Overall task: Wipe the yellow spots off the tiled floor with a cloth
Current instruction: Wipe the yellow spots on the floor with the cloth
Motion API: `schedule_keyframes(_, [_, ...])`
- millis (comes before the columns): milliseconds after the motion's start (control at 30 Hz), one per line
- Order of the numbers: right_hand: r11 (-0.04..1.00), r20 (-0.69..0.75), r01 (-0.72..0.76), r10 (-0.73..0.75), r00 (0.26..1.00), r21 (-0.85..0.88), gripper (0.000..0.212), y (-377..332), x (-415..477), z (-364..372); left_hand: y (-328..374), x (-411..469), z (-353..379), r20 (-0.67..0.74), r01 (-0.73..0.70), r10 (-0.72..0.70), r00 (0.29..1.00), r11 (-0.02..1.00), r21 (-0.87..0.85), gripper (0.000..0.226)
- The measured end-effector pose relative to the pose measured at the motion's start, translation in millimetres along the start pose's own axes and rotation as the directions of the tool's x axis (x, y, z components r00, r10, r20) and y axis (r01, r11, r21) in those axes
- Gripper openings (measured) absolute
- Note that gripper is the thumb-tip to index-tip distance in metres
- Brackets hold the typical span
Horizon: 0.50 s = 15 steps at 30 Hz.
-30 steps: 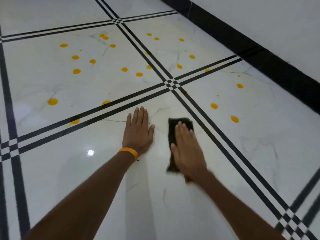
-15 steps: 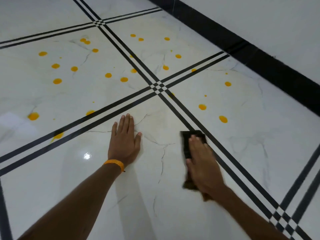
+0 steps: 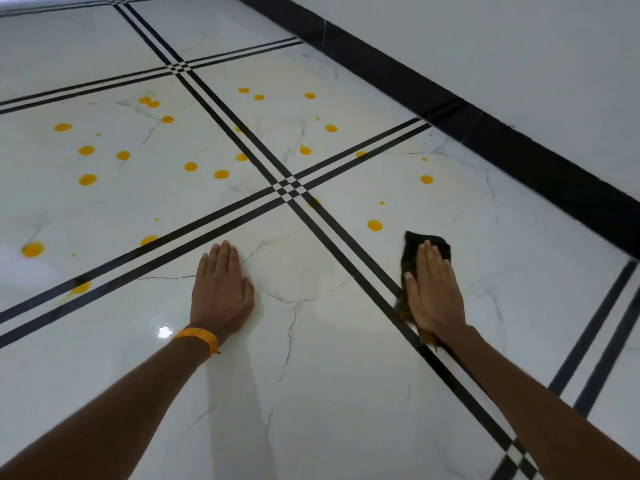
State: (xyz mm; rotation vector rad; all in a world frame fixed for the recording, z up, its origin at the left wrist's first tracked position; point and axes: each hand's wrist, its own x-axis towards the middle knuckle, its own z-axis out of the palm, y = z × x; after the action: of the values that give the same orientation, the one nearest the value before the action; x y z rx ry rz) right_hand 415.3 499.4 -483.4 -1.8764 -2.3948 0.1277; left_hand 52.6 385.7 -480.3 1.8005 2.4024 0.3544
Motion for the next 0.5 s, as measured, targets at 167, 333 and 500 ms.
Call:
schedule_keyframes(167, [0.990, -0.057, -0.128, 0.131, 0.990, 0.063, 0.072, -41, 40, 2, 63, 49, 19, 0.027, -0.080, 0.082, 0.996, 0.995, -0.057, 0.082])
schedule_keyframes(333, [0.993, -0.036, 0.102, -0.100, 0.994, 0.057, 0.068, -19, -32, 6, 68, 52, 29, 0.062, -0.062, 0.059, 0.996, 0.996, 0.057, 0.076])
schedule_keyframes(500, [0.995, -0.022, -0.093, 0.094, 0.995, 0.047, 0.070, -25, 38, 1, 70, 53, 28, 0.072, -0.069, 0.066, 0.995, 0.996, 0.049, 0.075])
